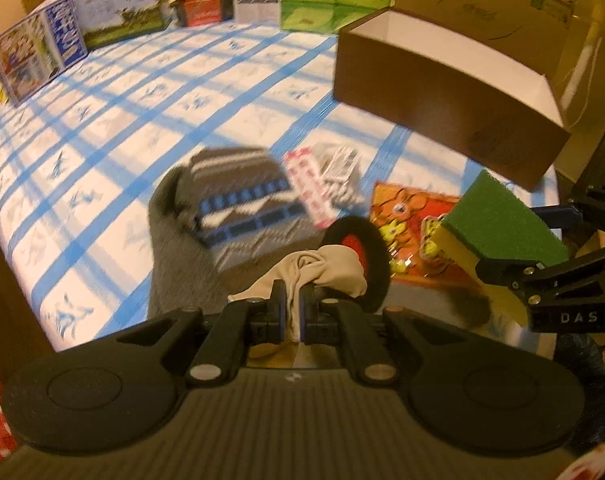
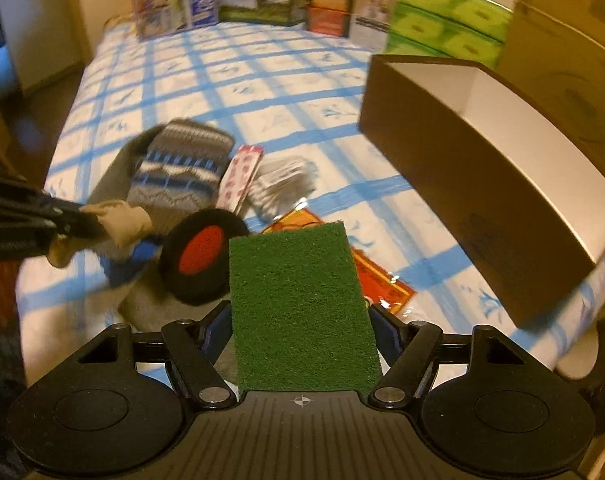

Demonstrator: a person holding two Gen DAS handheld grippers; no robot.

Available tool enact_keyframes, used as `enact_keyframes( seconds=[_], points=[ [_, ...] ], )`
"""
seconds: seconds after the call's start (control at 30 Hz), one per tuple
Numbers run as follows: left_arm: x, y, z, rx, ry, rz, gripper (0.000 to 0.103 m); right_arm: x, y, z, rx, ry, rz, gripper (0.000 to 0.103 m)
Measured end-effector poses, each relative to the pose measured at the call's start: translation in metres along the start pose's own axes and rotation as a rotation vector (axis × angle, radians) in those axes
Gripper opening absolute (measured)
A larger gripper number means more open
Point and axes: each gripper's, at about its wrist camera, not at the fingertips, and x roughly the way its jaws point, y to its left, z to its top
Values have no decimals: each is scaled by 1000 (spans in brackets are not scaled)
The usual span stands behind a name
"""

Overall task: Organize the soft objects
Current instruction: 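Carry the beige stocking and green sponge over the brown box with both tools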

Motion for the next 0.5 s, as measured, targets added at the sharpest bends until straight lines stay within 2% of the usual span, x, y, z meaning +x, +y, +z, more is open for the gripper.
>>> enact_keyframes(
  seconds=[0.27,0.5],
  points=[
    [8,-31,40,71,-42,-60,6,-29,-30,17,140,-39,-37,72],
    [19,-61,92,131,-95,-109,6,-39,-65,37,216,-95,-82,72]
  ],
)
